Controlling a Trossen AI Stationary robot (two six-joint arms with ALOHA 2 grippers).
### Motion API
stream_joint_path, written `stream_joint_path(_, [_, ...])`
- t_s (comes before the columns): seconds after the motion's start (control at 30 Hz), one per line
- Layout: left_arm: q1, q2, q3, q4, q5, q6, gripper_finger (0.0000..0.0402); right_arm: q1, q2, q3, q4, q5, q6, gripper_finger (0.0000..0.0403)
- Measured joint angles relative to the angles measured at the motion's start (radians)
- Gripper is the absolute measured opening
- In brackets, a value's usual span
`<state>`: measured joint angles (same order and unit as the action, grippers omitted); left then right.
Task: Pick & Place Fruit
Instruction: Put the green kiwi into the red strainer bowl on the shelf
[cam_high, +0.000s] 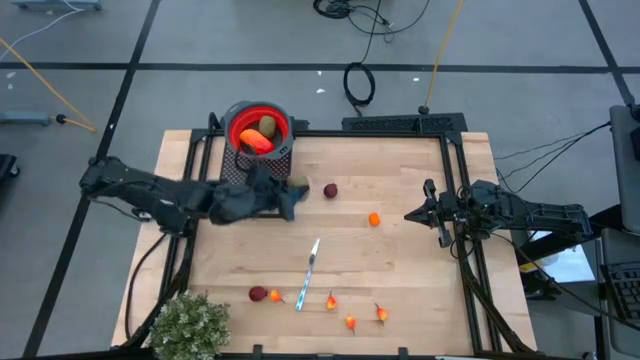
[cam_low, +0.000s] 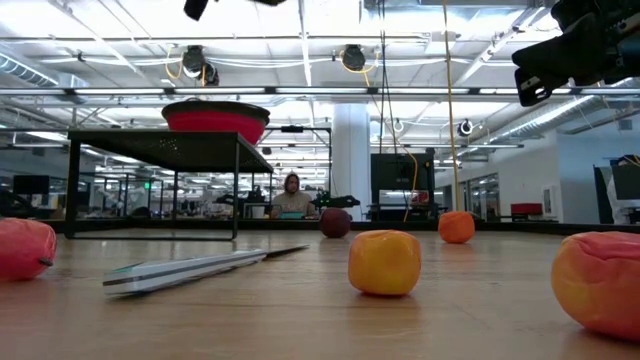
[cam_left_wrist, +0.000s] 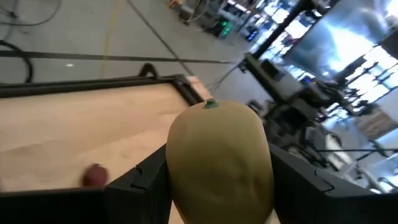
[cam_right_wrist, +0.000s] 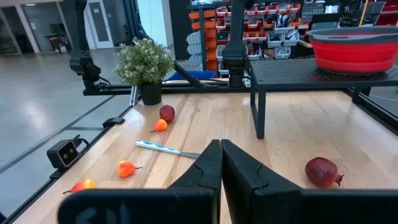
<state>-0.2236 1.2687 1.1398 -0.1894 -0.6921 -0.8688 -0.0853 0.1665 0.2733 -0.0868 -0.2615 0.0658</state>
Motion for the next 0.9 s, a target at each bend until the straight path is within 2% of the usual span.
stream_joint_path(0.3, [0.209,-0.147,0.000,-0.267,0.096,0.069,0.0207,0.000,0.000,0.000,0.000,0.002,0.000,0.0000])
stream_joint_path(0.43, [0.309,-0.193,0.000,-0.329,0.121,0.123,0.0207,0.000,0.000,0.000,0.000,0.002,-0.002,0.0000])
stream_joint_path(0.6, [0.457,-0.214,-0.001,-0.334,0.190,0.208,0.0207,0.000,0.000,0.000,0.000,0.008,-0.002,0.0000])
stream_joint_path(0.9, [0.739,-0.190,-0.001,-0.332,0.419,0.331,0.0207,0.000,0.000,0.000,0.000,0.135,0.000,0.0000])
